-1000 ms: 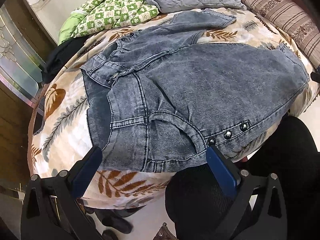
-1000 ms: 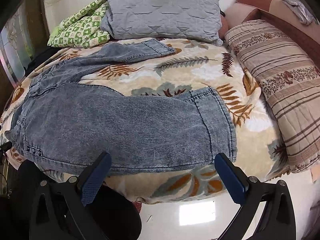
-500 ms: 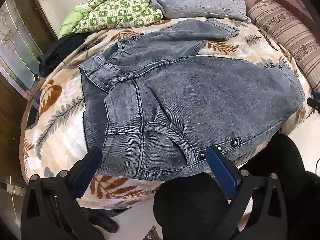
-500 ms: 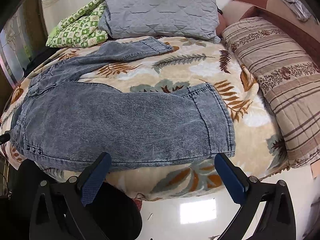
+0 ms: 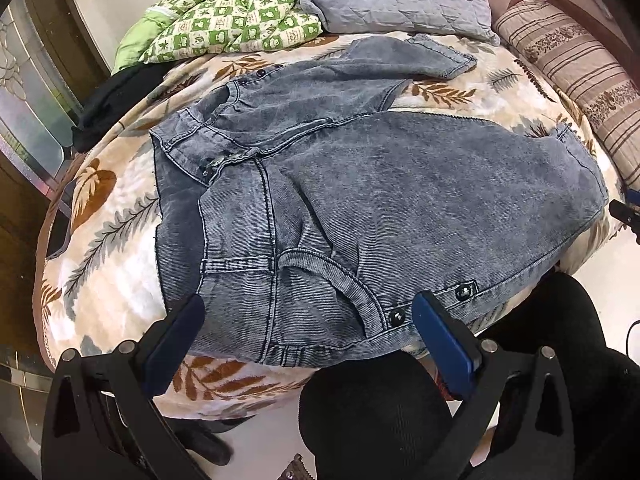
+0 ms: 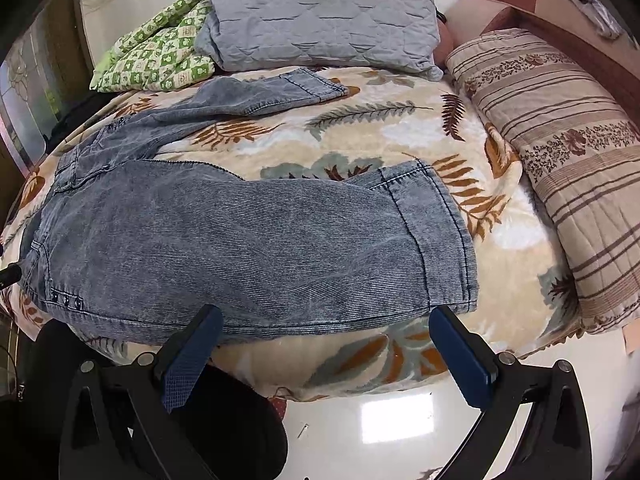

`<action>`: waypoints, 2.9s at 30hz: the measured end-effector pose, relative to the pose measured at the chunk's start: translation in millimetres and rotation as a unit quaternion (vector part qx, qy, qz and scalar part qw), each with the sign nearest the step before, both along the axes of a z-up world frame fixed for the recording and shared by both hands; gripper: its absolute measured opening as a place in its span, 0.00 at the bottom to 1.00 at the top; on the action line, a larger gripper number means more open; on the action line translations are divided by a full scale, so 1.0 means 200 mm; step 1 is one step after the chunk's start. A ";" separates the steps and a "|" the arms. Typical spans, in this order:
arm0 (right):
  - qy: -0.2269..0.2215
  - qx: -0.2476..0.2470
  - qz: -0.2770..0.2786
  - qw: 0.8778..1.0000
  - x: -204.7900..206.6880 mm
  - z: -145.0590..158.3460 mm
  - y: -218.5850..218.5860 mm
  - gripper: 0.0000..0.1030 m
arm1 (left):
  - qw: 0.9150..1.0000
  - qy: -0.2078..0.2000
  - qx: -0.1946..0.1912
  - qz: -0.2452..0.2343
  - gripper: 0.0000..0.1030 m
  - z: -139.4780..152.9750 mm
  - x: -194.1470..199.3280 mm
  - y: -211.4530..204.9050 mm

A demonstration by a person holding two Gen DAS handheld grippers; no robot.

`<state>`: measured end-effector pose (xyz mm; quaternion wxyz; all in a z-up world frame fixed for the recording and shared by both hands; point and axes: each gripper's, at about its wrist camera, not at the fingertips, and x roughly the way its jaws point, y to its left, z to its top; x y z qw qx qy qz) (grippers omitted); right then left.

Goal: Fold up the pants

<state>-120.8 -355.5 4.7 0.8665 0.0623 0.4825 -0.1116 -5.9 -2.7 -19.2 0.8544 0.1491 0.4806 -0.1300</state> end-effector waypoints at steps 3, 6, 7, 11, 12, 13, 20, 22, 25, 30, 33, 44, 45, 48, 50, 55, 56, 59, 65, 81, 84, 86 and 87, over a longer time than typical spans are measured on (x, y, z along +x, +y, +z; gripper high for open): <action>0.000 0.001 0.000 1.000 0.00 0.00 -0.01 1.00 | 1.000 0.000 0.001 0.000 1.00 0.00 0.00 0.00; -0.001 0.004 -0.002 1.000 0.00 -0.01 -0.01 1.00 | 1.000 0.001 0.002 0.000 1.00 0.00 0.00 -0.01; -0.001 0.006 -0.002 1.000 0.00 -0.01 -0.02 1.00 | 1.000 0.002 0.002 0.000 1.00 0.00 0.00 -0.02; 0.000 0.011 -0.003 1.000 0.00 -0.03 -0.02 1.00 | 1.000 0.004 0.008 0.000 1.00 -0.01 0.01 -0.04; 0.000 0.012 -0.003 1.000 0.00 -0.03 -0.03 1.00 | 1.000 0.005 0.009 -0.001 1.00 -0.01 0.01 -0.04; -0.001 0.013 -0.004 1.000 0.00 -0.04 -0.03 1.00 | 1.000 0.006 0.011 -0.001 1.00 -0.01 0.01 -0.05; -0.009 0.049 -0.030 0.998 -0.01 -0.06 -0.16 1.00 | 0.999 0.031 -0.031 0.027 1.00 0.04 0.08 0.02; -0.011 0.058 -0.052 0.997 -0.01 -0.06 -0.25 1.00 | 0.996 0.041 -0.049 0.056 1.00 0.08 0.13 0.10; -0.013 0.072 -0.086 0.994 -0.02 -0.08 -0.40 1.00 | 0.988 0.056 -0.087 0.114 1.00 0.11 0.22 0.27; -0.009 0.087 -0.137 0.987 0.02 -0.14 -0.64 1.00 | 0.958 0.116 -0.162 0.205 1.00 0.01 0.27 0.52; -0.007 0.089 -0.149 0.985 0.08 -0.16 -0.73 1.00 | 0.945 0.156 -0.184 0.220 1.00 -0.13 0.25 0.56; 0.046 0.096 -0.121 0.987 0.51 -0.37 -0.85 0.99 | 0.900 0.236 -0.281 0.238 1.00 -0.35 0.25 0.49; 0.048 0.091 -0.113 0.988 0.53 -0.38 -0.84 0.97 | 0.896 0.233 -0.290 0.242 0.92 -0.35 0.25 0.49; 0.020 0.122 -0.065 0.990 0.56 -0.34 -0.81 0.10 | 0.897 0.224 -0.293 0.244 0.56 -0.31 0.26 0.48; 0.007 0.139 -0.046 0.989 0.58 -0.27 -0.81 0.11 | 0.899 0.212 -0.298 0.239 0.41 -0.25 0.27 0.49; -0.048 0.130 -0.061 0.988 0.55 -0.14 -0.91 0.13 | 0.915 0.213 -0.241 0.243 0.31 -0.31 0.30 0.46; -0.030 0.128 -0.071 0.989 0.56 -0.20 -0.93 0.13 | 0.914 0.219 -0.233 0.249 0.30 -0.34 0.29 0.46; 0.027 0.123 -0.095 0.987 0.59 -0.37 -0.95 0.19 | 0.912 0.218 -0.245 0.246 0.30 -0.35 0.27 0.49; -0.031 0.182 -0.136 0.973 0.36 -0.26 -1.05 0.59 | 0.925 0.198 -0.253 0.205 0.43 -0.25 0.20 0.53; 0.014 0.118 -0.103 0.988 0.05 -0.35 -0.87 0.19 | 0.928 0.218 -0.195 0.228 0.60 -0.36 0.20 0.41; 0.017 0.116 -0.108 0.987 0.05 -0.31 -0.88 0.25 | 0.919 0.232 -0.233 0.216 0.57 -0.35 0.15 0.49; -0.008 0.114 -0.103 0.988 0.06 -0.22 -0.88 0.26 | 0.924 0.207 -0.251 0.199 0.57 -0.24 0.14 0.54; -0.018 0.113 -0.100 0.988 0.07 -0.18 -0.89 0.28 | 0.929 0.184 -0.259 0.192 0.57 -0.16 0.15 0.58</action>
